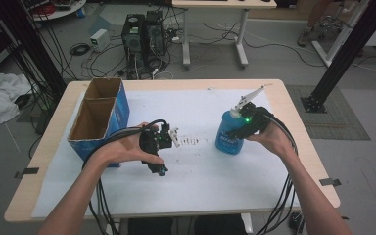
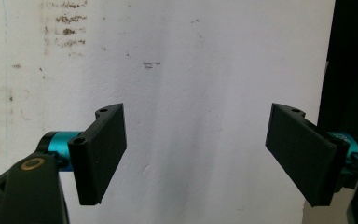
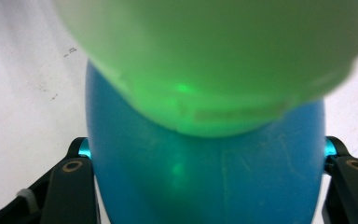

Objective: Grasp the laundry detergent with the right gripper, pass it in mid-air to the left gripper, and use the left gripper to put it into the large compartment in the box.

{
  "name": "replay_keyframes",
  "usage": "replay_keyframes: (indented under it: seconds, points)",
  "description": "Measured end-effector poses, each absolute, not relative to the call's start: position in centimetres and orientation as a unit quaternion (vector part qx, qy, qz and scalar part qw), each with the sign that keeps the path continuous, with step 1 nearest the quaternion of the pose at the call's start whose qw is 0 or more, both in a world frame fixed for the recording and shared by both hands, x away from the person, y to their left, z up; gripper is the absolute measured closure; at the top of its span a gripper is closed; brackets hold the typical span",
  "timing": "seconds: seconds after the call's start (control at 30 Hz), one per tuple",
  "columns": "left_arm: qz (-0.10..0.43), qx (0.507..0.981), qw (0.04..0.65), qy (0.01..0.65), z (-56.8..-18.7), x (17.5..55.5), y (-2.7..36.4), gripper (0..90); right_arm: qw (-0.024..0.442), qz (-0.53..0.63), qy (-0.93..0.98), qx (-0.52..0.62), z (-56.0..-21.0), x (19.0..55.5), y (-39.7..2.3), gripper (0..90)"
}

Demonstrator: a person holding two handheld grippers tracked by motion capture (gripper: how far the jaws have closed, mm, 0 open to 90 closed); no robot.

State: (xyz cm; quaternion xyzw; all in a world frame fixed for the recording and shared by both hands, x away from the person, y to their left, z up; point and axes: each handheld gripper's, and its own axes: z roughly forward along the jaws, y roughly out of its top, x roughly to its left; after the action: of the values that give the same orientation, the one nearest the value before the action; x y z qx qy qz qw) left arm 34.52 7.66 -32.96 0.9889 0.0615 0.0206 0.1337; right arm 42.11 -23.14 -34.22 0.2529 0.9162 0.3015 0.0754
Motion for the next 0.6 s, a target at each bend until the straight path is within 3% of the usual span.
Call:
replay_keyframes:
  seconds: [0.33, 0.6]
  points:
    - [0.023, 0.989, 0.135, 0.062, -32.88, 34.46, 7.74, 20.4, 0.070, 0.313, 0.915, 0.247, -34.24, 41.99, -23.09, 41.4]
    - [0.024, 0.988, 0.136, 0.064, -32.81, 34.52, 7.78, 20.4, 0.076, 0.322, 0.911, 0.245, -34.36, 41.87, -23.17, 42.9]
